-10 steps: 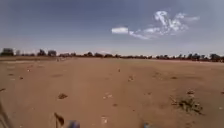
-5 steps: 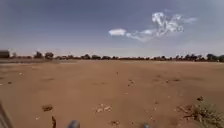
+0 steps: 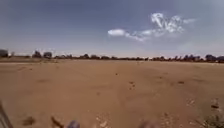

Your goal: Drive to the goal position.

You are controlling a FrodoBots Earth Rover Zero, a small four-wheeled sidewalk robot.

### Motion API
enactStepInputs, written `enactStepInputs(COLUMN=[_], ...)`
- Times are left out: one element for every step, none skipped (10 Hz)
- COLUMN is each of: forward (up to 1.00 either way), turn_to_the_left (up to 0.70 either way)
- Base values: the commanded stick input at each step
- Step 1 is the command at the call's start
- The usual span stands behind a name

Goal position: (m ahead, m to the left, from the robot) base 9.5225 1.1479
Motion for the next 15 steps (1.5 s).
enactStepInputs(forward=[0.7,0.7,0.7,0.7,0.7,0.7,0.7,0.7,0.7,0.7,0.7,0.7,0.7,0.7,0.7], turn_to_the_left=[0.0,0.0,0.0,0.0,0.0,0.0,0.0,0.0,0.0,0.0,0.0,0.0,0.0,0.0,0.0])
